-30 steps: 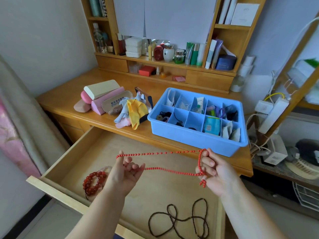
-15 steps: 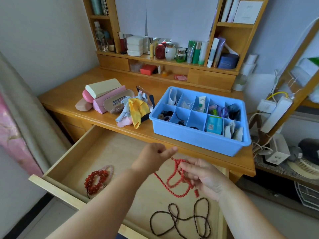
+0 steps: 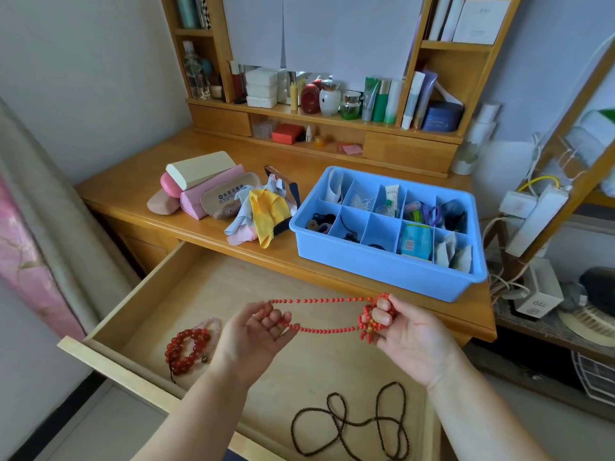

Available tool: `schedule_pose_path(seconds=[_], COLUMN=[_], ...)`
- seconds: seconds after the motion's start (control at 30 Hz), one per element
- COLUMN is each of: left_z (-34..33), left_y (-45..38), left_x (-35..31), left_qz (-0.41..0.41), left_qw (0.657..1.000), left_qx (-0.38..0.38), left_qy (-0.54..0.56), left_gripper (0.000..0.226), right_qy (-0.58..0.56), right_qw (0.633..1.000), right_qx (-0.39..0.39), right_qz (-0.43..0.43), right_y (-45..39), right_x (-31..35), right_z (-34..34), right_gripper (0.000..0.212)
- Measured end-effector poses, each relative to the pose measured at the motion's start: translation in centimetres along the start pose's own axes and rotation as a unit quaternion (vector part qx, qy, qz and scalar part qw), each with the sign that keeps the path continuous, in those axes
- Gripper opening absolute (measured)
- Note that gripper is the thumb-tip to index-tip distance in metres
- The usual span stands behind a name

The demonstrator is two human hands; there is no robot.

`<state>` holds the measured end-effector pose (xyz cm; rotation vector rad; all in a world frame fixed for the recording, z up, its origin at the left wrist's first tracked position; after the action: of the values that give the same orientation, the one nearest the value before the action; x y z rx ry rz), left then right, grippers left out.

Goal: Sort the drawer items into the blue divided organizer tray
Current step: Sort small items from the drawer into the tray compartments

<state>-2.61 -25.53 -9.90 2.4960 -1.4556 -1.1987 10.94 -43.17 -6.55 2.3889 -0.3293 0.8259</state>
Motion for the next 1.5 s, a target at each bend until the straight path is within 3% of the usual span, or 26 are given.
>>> schedule_pose_path(seconds=[0.07,0.1,0.13,0.2,0.23,0.27,0.3,0.33,0.37,0.43,0.5,0.53,0.57,0.6,0.77,0.87,0.93,1.03,1.17,1.23,1.3,1.37,1.5], left_z=[-1.3,-2.3,-3.8,-7.6,-9.3,-10.6,-11.7,-12.5,-13.0,-12.5,-11.0,-10.4,-10.0,-9.7,-9.1,-7.5,-6.5,-6.6,-9.4,-10.4,-9.8,-7.7,-1.6], left_y=[0.4,0.8,1.3,3.1,4.2,5.0,5.5,5.7,5.4,3.8,2.2,2.0,2.1,2.3,2.4,1.3,0.8,0.6,0.2,-0.2,-0.7,-1.2,-1.5], left_x=[0.2,-0.2,-0.7,-0.3,0.4,1.0,1.3,1.2,0.7,-0.4,0.0,0.7,1.4,1.8,2.5,2.1,2.4,3.4,3.5,3.2,3.1,3.2,4.3], left_qz=[-0.042,-0.089,-0.154,-0.275,-0.312,-0.336,-0.353,-0.365,-0.368,-0.321,-0.169,-0.080,-0.015,0.022,-0.025,-0.064,-0.067,-0.060,-0.059,-0.058,-0.050,-0.046,-0.024], left_qw=[0.994,0.966,0.895,0.646,0.537,0.473,0.453,0.466,0.502,0.612,0.769,0.835,0.876,0.896,0.892,0.933,0.956,0.973,0.972,0.973,0.973,0.964,0.948], left_qx=[0.001,0.022,0.070,0.218,0.287,0.332,0.353,0.350,0.323,0.241,0.215,0.241,0.268,0.289,0.293,0.160,0.079,0.048,0.147,0.176,0.163,0.125,0.040], left_qy=[-0.106,-0.240,-0.412,-0.677,-0.729,-0.744,-0.739,-0.726,-0.713,-0.681,-0.577,-0.488,-0.401,-0.337,-0.344,-0.316,-0.274,-0.218,-0.175,-0.140,-0.158,-0.231,-0.316], left_gripper=[0.018,0.019,0.019,0.014,0.013,0.014,0.016,0.018,0.017,0.015,0.027,0.034,0.040,0.046,0.056,0.045,0.033,0.025,0.025,0.040,0.047,0.037,0.024], right_qy=[0.056,0.093,0.141,0.263,0.313,0.344,0.355,0.357,0.357,0.354,0.315,0.298,0.293,0.297,0.305,0.347,0.405,0.464,0.550,0.579,0.602,0.641,0.704], right_qw=[0.998,0.995,0.989,0.961,0.944,0.932,0.929,0.930,0.933,0.935,0.945,0.949,0.949,0.946,0.944,0.937,0.913,0.879,0.819,0.787,0.755,0.710,0.665], right_qx=[-0.011,-0.022,-0.037,-0.079,-0.097,-0.108,-0.107,-0.086,-0.050,0.029,0.080,0.095,0.106,0.116,0.106,0.037,-0.023,-0.085,-0.089,-0.088,-0.106,-0.130,-0.159], right_qz=[-0.001,0.005,0.015,0.033,0.035,0.031,0.019,0.006,-0.005,-0.016,-0.033,-0.043,-0.050,-0.055,-0.071,0.004,0.055,0.076,0.141,0.194,0.238,0.261,0.191], right_y=[-0.1,-0.1,-0.1,-0.1,-0.1,-0.1,0.0,0.0,0.2,0.6,0.8,0.8,0.9,1.0,1.4,1.9,2.3,2.3,2.0,2.0,1.7,1.0,-2.4], right_x=[-0.2,-0.2,-0.1,0.0,-0.1,-0.2,-0.4,-0.5,-0.6,-0.5,-0.3,-0.1,0.1,0.1,0.4,2.6,4.1,4.7,6.7,9.3,12.6,15.6,18.6], right_z=[-0.2,-0.4,-0.7,-1.4,-1.8,-2.2,-2.5,-2.9,-3.5,-4.3,-4.5,-4.5,-4.6,-4.6,-4.7,-4.5,-4.3,-4.2,-6.6,-8.3,-9.5,-10.2,-9.2], right_gripper=[0.023,0.021,0.018,0.018,0.020,0.024,0.029,0.038,0.048,0.055,0.053,0.051,0.045,0.039,0.019,0.008,0.009,0.022,0.019,0.022,0.026,0.027,0.024])
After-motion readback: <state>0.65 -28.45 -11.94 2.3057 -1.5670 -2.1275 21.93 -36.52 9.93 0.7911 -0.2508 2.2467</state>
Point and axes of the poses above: each hand's wrist, its own y-axis away from the middle knuckle, its own z-axis out of the back of the hand, x = y × z, the point moved 6 cm from there along -y, towards the middle knuckle, and after that the axes turned 9 degrees about -z, right-handed, at the moved point
